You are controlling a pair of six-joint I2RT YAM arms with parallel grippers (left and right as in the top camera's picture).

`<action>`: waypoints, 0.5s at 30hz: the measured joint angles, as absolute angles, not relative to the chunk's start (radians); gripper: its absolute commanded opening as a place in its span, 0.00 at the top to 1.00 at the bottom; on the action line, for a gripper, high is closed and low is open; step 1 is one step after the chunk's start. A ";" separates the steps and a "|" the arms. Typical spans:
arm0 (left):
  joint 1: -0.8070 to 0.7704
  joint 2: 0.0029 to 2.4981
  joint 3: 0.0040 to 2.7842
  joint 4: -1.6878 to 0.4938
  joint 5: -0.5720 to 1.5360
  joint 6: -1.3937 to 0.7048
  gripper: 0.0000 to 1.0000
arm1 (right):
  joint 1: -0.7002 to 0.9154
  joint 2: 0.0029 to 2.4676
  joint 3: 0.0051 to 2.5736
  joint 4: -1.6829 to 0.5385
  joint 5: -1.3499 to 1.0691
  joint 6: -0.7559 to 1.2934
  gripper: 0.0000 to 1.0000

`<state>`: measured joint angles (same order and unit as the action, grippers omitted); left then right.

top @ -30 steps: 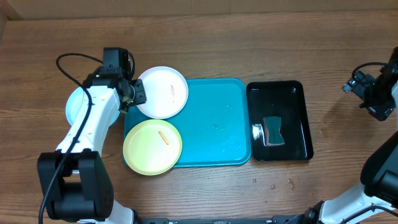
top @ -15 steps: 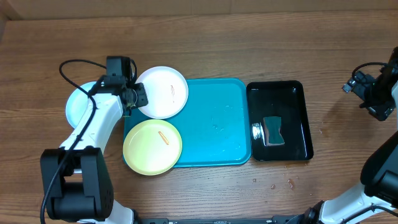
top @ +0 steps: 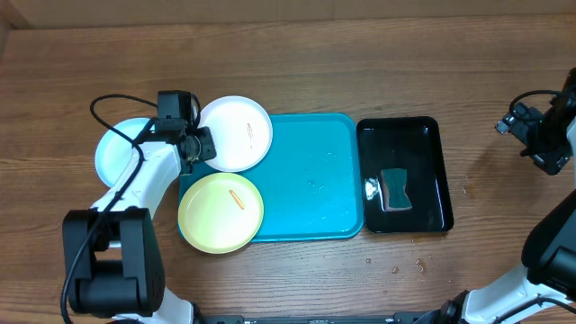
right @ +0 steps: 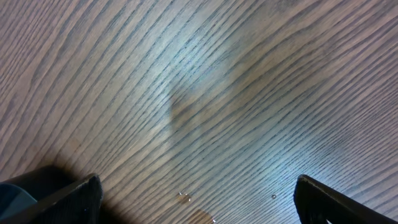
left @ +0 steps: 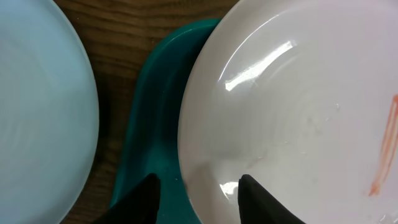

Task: Clean dirty plates on tray and stack at the side
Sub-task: 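Move the left gripper to the white plate rim and grip it, then slide the white plate right across the teal tray with the left gripper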

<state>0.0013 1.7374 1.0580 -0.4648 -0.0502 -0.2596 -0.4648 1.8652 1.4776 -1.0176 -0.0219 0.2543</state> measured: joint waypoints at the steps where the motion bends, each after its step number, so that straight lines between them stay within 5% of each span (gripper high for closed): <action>1: 0.001 1.744 1.058 -0.462 -0.050 -0.260 0.58 | -0.465 1.865 1.478 -1.018 -0.022 0.254 0.00; 15: 0.001 1.758 1.058 -0.460 -0.050 -0.260 0.62 | -0.465 1.865 1.478 -1.018 -0.022 0.254 0.00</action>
<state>0.0013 1.7576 1.0576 -0.4599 -0.0502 -0.2596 -0.4652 1.8652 1.4776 -1.0180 -0.0219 0.2543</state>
